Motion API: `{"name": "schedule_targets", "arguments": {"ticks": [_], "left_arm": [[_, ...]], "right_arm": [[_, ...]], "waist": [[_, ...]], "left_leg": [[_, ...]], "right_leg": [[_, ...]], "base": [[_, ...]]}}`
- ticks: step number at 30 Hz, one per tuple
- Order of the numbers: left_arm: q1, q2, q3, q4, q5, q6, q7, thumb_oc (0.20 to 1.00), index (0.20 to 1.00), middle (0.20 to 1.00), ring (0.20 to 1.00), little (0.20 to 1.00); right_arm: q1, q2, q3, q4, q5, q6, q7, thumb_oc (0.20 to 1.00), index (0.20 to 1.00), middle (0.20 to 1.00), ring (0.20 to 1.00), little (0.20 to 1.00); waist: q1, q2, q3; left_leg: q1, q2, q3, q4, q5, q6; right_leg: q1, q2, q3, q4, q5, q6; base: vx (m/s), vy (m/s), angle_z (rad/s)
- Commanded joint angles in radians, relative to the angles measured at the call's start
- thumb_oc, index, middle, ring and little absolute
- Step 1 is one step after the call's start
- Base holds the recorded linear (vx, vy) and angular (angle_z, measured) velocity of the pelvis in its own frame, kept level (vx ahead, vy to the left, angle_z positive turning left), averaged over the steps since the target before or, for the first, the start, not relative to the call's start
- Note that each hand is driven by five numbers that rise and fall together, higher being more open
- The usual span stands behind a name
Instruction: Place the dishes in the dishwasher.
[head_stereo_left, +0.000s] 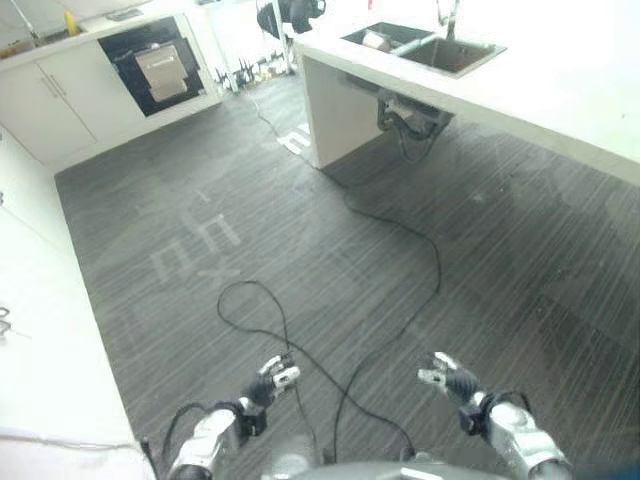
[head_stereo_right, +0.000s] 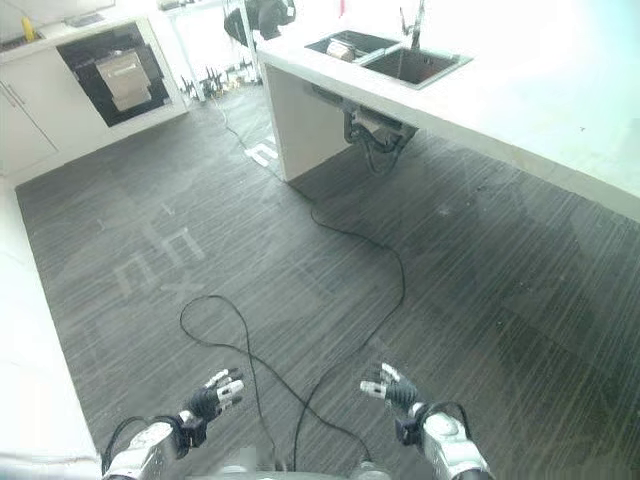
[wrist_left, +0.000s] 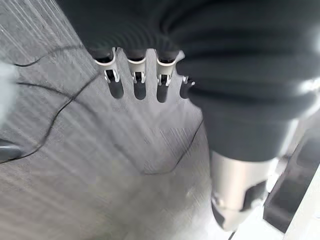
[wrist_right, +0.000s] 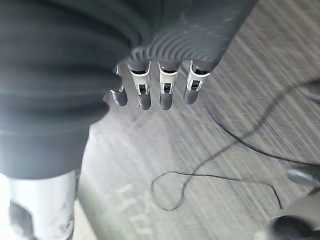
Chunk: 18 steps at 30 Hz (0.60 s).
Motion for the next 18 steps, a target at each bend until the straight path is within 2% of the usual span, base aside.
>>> {"name": "schedule_targets", "arguments": {"ticks": [1,3,4,5,6,8,9,10,13,14,15,16,18], "left_arm": [[0.004,-0.019,-0.018,0.030,0.035,0.014,0.015,1.000,1.000,1.000,1.000,1.000],[0.031,-0.031,-0.008,0.052,0.048,0.004,0.012,1.000,1.000,1.000,1.000,1.000],[0.053,-0.041,0.007,0.062,0.048,-0.009,-0.006,1.000,1.000,1.000,1.000,1.000],[0.057,-0.043,0.011,0.062,0.051,-0.016,-0.011,1.000,1.000,1.000,1.000,1.000],[0.065,-0.050,0.028,0.050,0.064,-0.051,-0.034,1.000,1.000,1.000,1.000,1.000],[0.065,-0.046,0.037,0.019,0.063,-0.064,-0.034,1.000,1.000,1.000,1.000,1.000],[0.062,-0.025,0.046,-0.020,0.071,-0.070,-0.041,1.000,1.000,1.000,1.000,1.000],[0.059,-0.018,0.048,-0.027,0.077,-0.069,-0.044,1.000,1.000,1.000,1.000,1.000],[0.029,0.021,0.031,-0.068,0.102,-0.062,-0.060,1.000,1.000,1.000,1.000,1.000],[0.014,0.033,0.017,-0.079,0.104,-0.060,-0.057,1.000,1.000,1.000,1.000,1.000],[-0.016,0.068,-0.019,-0.116,0.089,-0.053,-0.038,1.000,1.000,1.000,1.000,1.000],[-0.018,0.085,-0.036,-0.144,0.068,-0.055,-0.009,1.000,1.000,1.000,1.000,1.000],[-0.019,0.091,-0.041,-0.159,0.063,-0.062,0.002,1.000,1.000,1.000,1.000,1.000]], "right_arm": [[-0.044,-0.023,0.028,-0.034,0.059,-0.049,0.003,1.000,1.000,1.000,1.000,1.000],[-0.056,-0.020,0.034,-0.059,0.054,-0.021,-0.012,1.000,1.000,1.000,1.000,1.000],[-0.050,-0.020,0.035,-0.086,0.035,0.003,-0.019,1.000,1.000,1.000,1.000,1.000],[-0.048,-0.019,0.035,-0.091,0.032,0.007,-0.020,1.000,1.000,1.000,1.000,1.000],[-0.030,-0.023,0.031,-0.114,0.029,0.028,-0.027,1.000,1.000,1.000,1.000,1.000],[-0.020,-0.018,0.033,-0.123,0.033,0.046,-0.029,1.000,1.000,1.000,1.000,1.000],[-0.007,-0.004,0.030,-0.105,0.029,0.042,-0.031,1.000,1.000,1.000,1.000,1.000],[-0.004,-0.001,0.026,-0.098,0.031,0.041,-0.030,1.000,1.000,1.000,1.000,1.000],[0.017,0.022,0.018,-0.093,0.046,0.028,-0.054,1.000,1.000,1.000,1.000,1.000],[0.022,0.029,0.015,-0.096,0.044,0.024,-0.059,1.000,1.000,1.000,1.000,1.000],[0.035,0.048,0.016,-0.103,0.053,0.015,-0.079,1.000,1.000,1.000,1.000,1.000],[0.037,0.052,0.026,-0.092,0.060,0.006,-0.072,1.000,1.000,1.000,1.000,1.000],[0.036,0.050,0.032,-0.092,0.050,0.009,-0.056,1.000,1.000,1.000,1.000,1.000]], "waist": [[0.032,0.012,-0.030],[0.047,0.025,-0.027],[0.061,0.035,-0.022],[0.064,0.036,-0.020],[0.061,0.042,-0.015],[0.060,0.042,-0.024],[0.079,0.033,-0.040],[0.084,0.029,-0.045],[0.091,-0.004,-0.076],[0.088,-0.011,-0.085],[0.074,-0.018,-0.095],[0.057,0.000,-0.094],[0.037,0.009,-0.085]], "left_leg": [[0.162,-0.067,0.056,-0.430,-0.008,0.060],[0.173,-0.039,0.054,-0.609,0.065,0.040],[0.174,0.016,0.030,-0.754,0.152,0.008],[0.170,0.030,0.028,-0.764,0.164,0.003],[0.162,0.078,0.079,-0.765,0.156,0.000],[0.177,0.079,0.113,-0.771,0.128,0.014],[0.180,0.027,0.078,-0.755,0.073,0.044],[0.178,0.011,0.069,-0.749,0.061,0.052],[0.187,-0.086,0.068,-0.749,0.010,0.122],[0.201,-0.120,0.067,-0.764,-0.004,0.151],[0.241,-0.204,0.038,-0.801,-0.042,0.223],[0.288,-0.227,0.023,-0.830,-0.063,0.251],[0.315,-0.228,0.023,-0.837,-0.072,0.254]], "right_leg": [[0.083,0.045,0.028,-0.078,0.049,0.059],[0.108,0.053,0.030,-0.078,0.033,0.061],[0.134,0.047,0.032,-0.069,0.009,0.064],[0.137,0.044,0.030,-0.064,0.004,0.064],[0.141,0.022,-0.001,-0.016,-0.033,0.062],[0.146,0.006,-0.017,0.018,-0.058,0.070],[0.169,-0.013,-0.002,0.074,-0.111,0.085],[0.179,-0.016,0.001,0.083,-0.113,0.091],[0.198,-0.066,0.002,0.193,-0.009,0.160],[0.190,-0.091,0.004,0.280,0.054,0.191],[0.124,-0.114,0.066,0.547,0.248,0.274],[-0.003,-0.127,0.092,0.672,0.254,0.263],[-0.074,-0.109,0.079,0.658,0.208,0.243]], "base": [[0.40,0.085,-0.34],[0.46,0.180,-0.31],[0.51,0.224,-0.36],[0.64,0.314,-0.36],[0.41,0.230,-0.26],[0.53,0.293,-0.13],[0.56,0.284,-0.18],[0.58,0.287,-0.20],[0.37,0.239,-0.06],[0.52,0.454,0.65],[0.65,0.519,0.74],[0.64,0.430,0.44],[0.33,0.073,0.57]]}}
